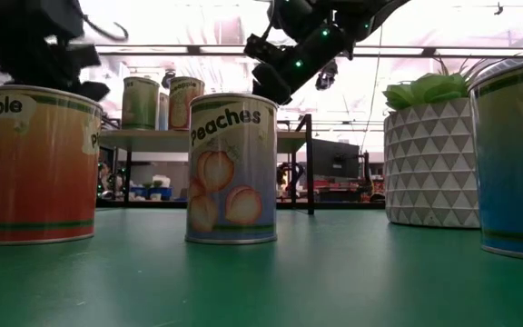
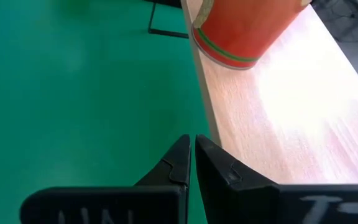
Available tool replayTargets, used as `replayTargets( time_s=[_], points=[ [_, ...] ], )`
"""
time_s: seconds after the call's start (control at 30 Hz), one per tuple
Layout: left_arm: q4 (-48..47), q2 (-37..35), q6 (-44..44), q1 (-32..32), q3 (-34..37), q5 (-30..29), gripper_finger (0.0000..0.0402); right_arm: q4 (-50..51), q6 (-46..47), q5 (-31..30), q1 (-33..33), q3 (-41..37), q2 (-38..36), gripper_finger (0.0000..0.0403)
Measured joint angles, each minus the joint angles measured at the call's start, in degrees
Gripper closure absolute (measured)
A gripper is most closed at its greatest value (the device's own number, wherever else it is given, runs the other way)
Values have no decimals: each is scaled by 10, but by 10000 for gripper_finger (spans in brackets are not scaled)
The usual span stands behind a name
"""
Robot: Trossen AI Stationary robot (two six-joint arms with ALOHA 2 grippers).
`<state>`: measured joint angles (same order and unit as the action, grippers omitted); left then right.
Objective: Pick and place cans onto a shelf
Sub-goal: Put the canned pineapple on the shelf
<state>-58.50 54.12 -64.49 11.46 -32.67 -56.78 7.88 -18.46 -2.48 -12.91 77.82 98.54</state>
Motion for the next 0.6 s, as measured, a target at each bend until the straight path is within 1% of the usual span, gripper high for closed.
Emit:
replayTargets(
  time_s=[0.1, 0.17, 0.27, 0.4, 0.5, 0.6],
  points=[
    [1, 7, -11, -39, 15, -22, 402, 6, 0, 0, 2, 0, 0, 390],
    [2, 11, -16, -60, 21, -27, 402, 12, 0, 0, 2, 0, 0, 390],
    [7, 13, -18, -83, 24, -40, 402, 17, -2, 0, 2, 0, 0, 390],
    [10, 17, -11, -114, 28, -71, 402, 17, -2, 0, 2, 0, 0, 390],
    [21, 19, 8, -133, 29, -71, 401, 17, -2, 0, 2, 0, 0, 390],
    [26, 21, 14, -136, 29, -70, 402, 23, -2, 0, 2, 0, 0, 390]
  ],
)
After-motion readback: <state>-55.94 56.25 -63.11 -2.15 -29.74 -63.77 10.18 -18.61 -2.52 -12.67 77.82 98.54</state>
